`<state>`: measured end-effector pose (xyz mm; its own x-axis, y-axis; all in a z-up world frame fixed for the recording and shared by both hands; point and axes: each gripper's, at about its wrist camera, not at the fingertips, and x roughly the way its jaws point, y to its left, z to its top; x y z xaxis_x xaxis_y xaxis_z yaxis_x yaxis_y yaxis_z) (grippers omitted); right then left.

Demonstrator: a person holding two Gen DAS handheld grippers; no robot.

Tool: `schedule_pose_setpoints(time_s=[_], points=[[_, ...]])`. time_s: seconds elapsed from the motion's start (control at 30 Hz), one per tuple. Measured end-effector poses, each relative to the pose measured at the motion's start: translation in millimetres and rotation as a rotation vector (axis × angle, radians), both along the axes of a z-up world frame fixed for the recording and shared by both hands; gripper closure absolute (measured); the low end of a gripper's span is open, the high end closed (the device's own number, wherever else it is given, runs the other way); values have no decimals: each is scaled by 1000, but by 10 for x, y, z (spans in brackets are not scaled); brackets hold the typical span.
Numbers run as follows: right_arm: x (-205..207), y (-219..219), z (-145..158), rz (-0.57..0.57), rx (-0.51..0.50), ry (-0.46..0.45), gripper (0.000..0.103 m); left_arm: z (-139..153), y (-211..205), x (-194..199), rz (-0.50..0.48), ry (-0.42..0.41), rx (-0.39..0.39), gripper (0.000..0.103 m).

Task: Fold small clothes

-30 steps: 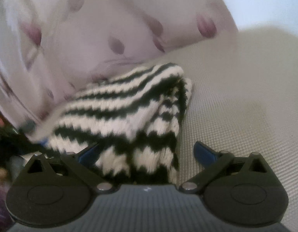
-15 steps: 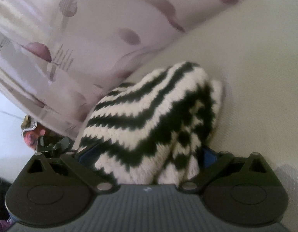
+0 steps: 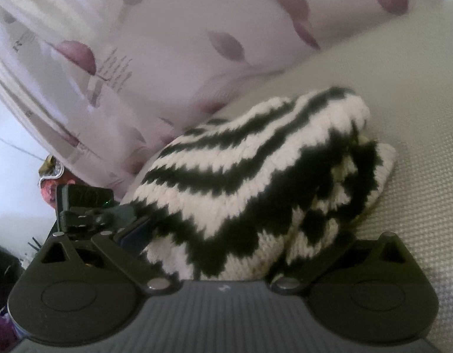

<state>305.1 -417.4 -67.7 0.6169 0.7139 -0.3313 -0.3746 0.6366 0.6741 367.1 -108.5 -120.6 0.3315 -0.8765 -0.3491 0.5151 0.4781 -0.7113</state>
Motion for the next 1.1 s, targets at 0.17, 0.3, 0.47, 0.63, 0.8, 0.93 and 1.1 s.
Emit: schedule_pose_setpoints(time_s=[0.17, 0.3, 0.47, 0.63, 0.8, 0.93, 1.1], points=[[-21, -102, -45, 13, 61, -14, 0, -45, 126, 47, -5, 21, -86, 0], [-28, -162, -104, 5, 123, -26, 0, -95, 240, 129, 11, 79, -184, 0], [17, -179, -122, -41, 173, -7, 0, -16, 75, 173, 17, 40, -83, 1], [-9, -33, -87, -80, 43, -4, 17, -62, 91, 157, 52, 53, -85, 25], [9, -66, -122, -133, 48, 28, 44, -111, 207, 167, 106, 96, -102, 39], [-44, -36, -123, -137, 48, 7, 46, -62, 199, 73, 114, 58, -72, 40], [-32, -62, -151, -134, 64, 14, 46, -61, 168, 136, 96, 73, -47, 27]])
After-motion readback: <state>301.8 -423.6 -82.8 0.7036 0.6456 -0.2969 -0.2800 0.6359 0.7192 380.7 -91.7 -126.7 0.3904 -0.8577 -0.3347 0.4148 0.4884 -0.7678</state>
